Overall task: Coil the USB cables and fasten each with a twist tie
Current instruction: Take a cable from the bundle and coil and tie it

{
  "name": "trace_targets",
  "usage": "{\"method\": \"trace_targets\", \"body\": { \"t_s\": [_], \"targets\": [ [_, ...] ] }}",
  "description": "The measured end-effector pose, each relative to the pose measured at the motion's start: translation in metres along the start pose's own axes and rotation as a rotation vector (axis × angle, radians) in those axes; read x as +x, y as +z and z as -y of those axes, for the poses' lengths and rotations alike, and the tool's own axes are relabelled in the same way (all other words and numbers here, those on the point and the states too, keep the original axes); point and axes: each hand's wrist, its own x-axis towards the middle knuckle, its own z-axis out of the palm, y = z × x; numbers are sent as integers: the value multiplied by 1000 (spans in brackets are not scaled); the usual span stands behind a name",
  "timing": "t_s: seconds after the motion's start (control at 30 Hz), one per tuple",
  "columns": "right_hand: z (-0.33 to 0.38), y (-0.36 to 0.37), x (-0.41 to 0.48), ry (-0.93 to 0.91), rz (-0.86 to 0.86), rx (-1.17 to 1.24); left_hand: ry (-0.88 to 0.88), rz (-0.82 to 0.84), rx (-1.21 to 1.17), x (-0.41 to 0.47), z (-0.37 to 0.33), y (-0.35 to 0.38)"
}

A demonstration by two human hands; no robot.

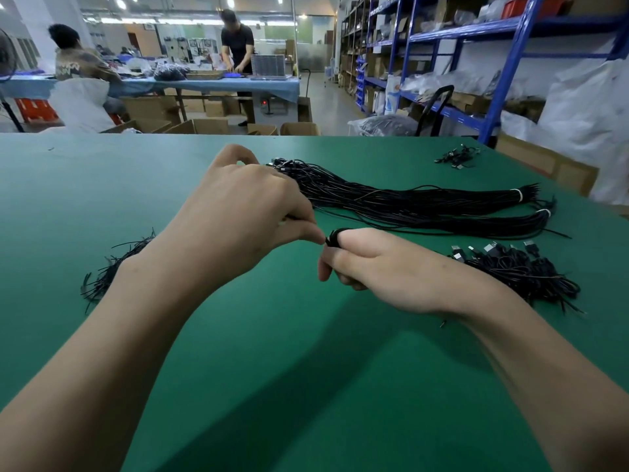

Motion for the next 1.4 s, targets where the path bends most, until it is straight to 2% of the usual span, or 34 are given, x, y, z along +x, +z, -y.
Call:
{"method": "trace_targets", "body": {
  "t_s": [0.1, 0.2, 0.37, 0.47, 0.6, 0.8, 1.17, 1.4],
  "targets": [
    [-4, -1, 0, 8, 36, -76, 131, 17, -51, 0, -1, 2],
    [-9, -3, -2, 6, 133, 108, 241, 34, -168, -1, 0, 8],
    [-15, -18, -13, -67, 309, 455, 270, 6, -355, 1, -2, 8],
    [-15, -23, -17, -103, 428, 538, 289, 18, -443, 2, -4, 7],
    [-20, -20, -15, -67, 448, 601, 235, 73, -462, 2, -2, 11],
    [-15, -24, -10, -98, 270, 375, 188, 58, -394, 2, 2, 19],
    [10, -22, -11, -36, -47, 382, 127, -156, -434, 2, 0, 23],
    [3, -26, -11, -39, -262, 383, 18, -53, -532, 0, 3, 25]
  ]
}}
